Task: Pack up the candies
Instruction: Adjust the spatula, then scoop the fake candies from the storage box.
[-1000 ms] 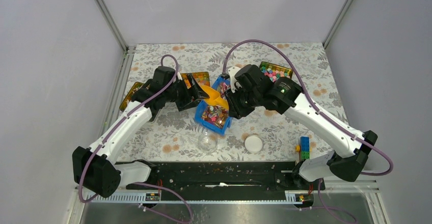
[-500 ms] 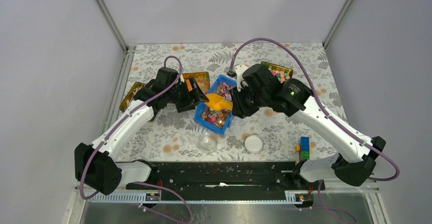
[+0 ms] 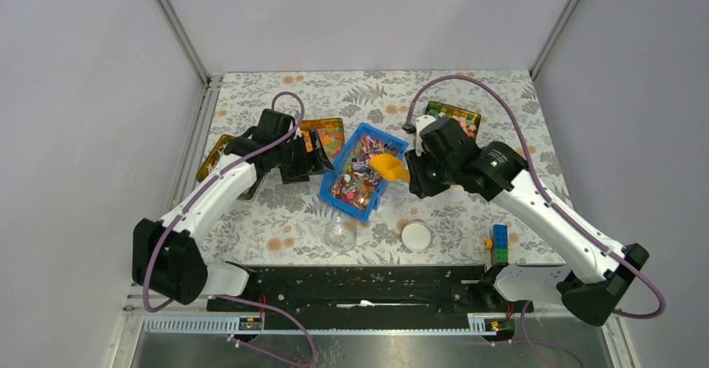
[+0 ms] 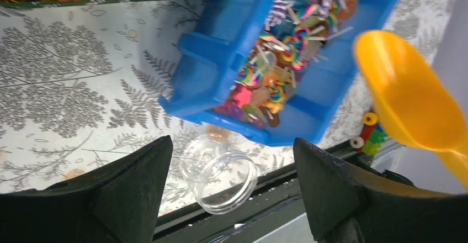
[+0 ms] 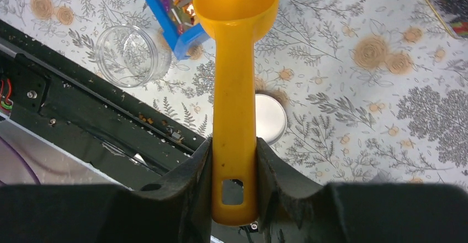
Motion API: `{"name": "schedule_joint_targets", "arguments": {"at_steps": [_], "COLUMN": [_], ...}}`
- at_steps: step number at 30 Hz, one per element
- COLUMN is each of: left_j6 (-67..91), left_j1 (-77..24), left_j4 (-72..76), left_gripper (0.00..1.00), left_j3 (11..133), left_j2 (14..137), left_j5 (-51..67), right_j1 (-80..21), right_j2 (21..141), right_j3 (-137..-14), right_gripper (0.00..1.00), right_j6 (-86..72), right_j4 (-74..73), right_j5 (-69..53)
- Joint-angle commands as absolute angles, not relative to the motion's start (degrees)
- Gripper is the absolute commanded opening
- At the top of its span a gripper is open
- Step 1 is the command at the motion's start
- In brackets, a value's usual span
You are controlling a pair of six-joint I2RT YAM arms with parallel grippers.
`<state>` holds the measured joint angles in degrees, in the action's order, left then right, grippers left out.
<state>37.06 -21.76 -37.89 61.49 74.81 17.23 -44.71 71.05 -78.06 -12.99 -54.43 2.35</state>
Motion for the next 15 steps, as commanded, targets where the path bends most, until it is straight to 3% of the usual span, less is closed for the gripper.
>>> {"name": "schedule_joint_targets", "arguments": {"at_steps": [1, 15], "left_j6": [31.5, 33.4], "left_j1": [-21.0, -24.6], "left_j4": [-38.6, -30.3], "left_gripper": [0.80, 0.75], "left_j3": [64.5, 65.6], "left_j2": [79.5, 89.9], "left_j5": [14.8, 20.6], "right_j1": [-42.6, -41.0], "right_j2": [65.6, 60.7], "right_j3": [-76.7, -75.9], "right_gripper": [0.00, 0.00], "right_j6": [-14.0, -15.2], "right_j4": [-55.0, -58.2], "right_j5": [5.0, 8.3]}}
